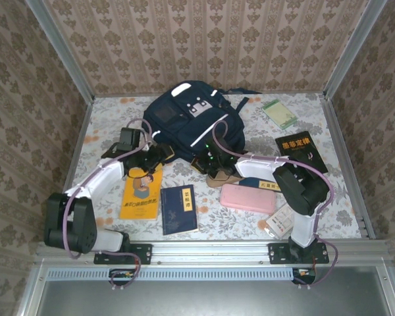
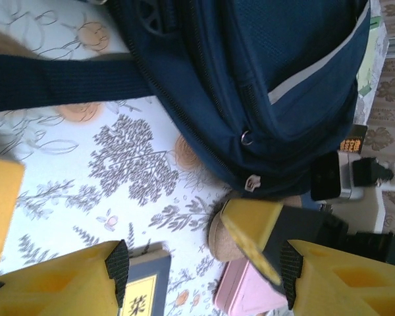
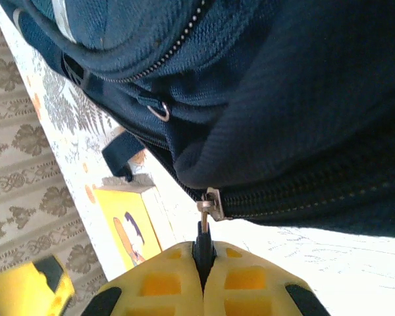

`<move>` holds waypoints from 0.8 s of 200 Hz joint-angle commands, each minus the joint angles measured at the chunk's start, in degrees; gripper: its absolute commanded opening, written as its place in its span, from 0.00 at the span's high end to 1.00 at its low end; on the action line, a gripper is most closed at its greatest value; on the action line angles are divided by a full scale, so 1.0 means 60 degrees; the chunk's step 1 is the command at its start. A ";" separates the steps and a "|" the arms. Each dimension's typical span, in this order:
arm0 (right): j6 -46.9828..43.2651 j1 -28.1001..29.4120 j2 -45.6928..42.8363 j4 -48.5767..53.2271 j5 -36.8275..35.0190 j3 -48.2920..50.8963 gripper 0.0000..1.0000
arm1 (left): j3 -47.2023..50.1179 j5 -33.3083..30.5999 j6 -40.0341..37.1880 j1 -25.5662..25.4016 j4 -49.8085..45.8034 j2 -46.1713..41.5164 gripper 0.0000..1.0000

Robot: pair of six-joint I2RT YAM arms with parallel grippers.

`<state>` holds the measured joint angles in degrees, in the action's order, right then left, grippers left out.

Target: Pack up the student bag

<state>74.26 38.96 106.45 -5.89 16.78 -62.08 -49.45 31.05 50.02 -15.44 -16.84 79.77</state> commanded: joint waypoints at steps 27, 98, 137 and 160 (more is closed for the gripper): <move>-0.0562 -0.0105 -0.0691 -0.1039 0.1203 0.0151 1.00 | -0.0418 -0.0524 0.1191 -0.0334 0.0885 0.1669 0.37; -0.0335 -0.0119 -0.0384 -0.1995 0.1731 0.0342 1.00 | -0.0710 -0.0751 0.2190 -0.0711 0.2296 0.2880 0.42; -0.0350 -0.0198 -0.0384 -0.2007 0.1731 0.0397 1.00 | 0.0008 -0.0985 0.2222 -0.0586 0.2492 0.2134 0.49; -0.0325 -0.0210 -0.0330 -0.2063 0.1766 0.0379 1.00 | 0.0811 -0.1073 0.2615 -0.0352 0.3210 0.1470 0.56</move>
<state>72.16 37.69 104.66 -14.79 24.47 -59.99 -48.34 26.65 62.67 -19.09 -2.83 93.36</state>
